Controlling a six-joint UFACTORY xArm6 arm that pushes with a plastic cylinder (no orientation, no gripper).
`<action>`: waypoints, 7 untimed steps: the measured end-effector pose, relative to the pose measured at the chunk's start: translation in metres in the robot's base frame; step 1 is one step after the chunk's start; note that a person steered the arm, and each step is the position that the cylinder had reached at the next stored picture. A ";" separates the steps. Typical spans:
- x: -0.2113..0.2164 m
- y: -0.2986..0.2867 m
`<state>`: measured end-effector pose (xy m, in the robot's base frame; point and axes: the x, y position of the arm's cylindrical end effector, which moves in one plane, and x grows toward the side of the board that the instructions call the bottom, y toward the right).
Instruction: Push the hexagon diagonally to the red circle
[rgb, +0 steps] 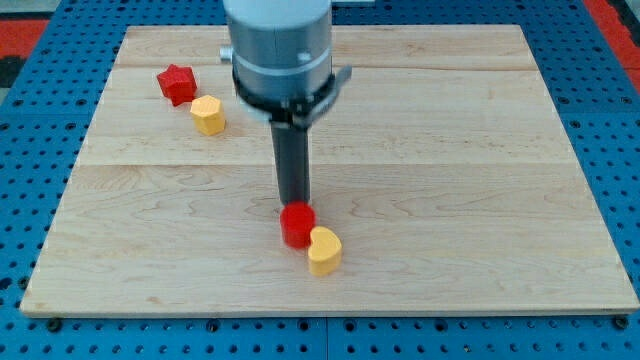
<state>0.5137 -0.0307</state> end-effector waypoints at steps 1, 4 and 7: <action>-0.023 -0.068; -0.181 -0.124; -0.096 -0.168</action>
<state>0.4178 -0.1983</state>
